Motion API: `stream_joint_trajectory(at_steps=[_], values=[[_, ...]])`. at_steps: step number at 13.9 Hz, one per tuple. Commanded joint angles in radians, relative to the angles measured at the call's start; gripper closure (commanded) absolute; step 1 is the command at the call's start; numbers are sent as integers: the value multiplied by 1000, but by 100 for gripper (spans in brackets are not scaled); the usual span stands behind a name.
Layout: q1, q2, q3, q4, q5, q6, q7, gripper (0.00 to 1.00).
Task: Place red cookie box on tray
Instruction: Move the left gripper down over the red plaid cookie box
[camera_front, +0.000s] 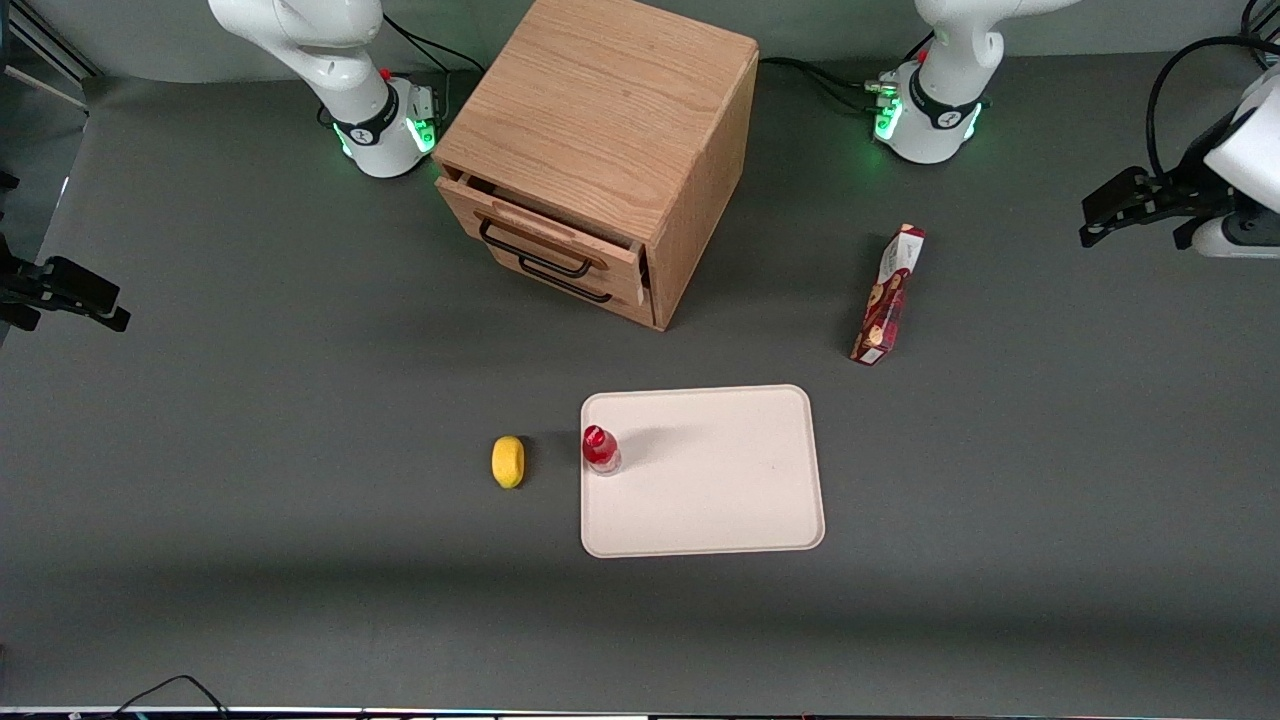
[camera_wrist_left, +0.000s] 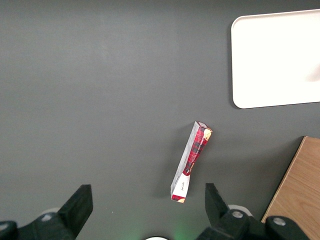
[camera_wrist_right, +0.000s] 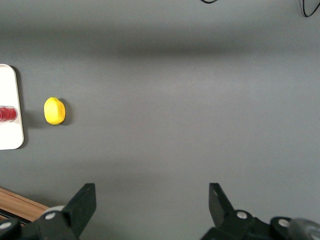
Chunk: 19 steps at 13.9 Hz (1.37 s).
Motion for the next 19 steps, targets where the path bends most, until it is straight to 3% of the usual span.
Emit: stream_joint_trajectory(at_steps=[1,4,8,14,19], values=[[4,-3,0,12,6,-17,35,0],[1,7,-5,-7,6,-31,41,0],[-11,10,-81,-147,10,-47,75,0],[-8,-90,-218,-552,10,295,75,0],[-11,-99,-304,-797,10,608,79,0]])
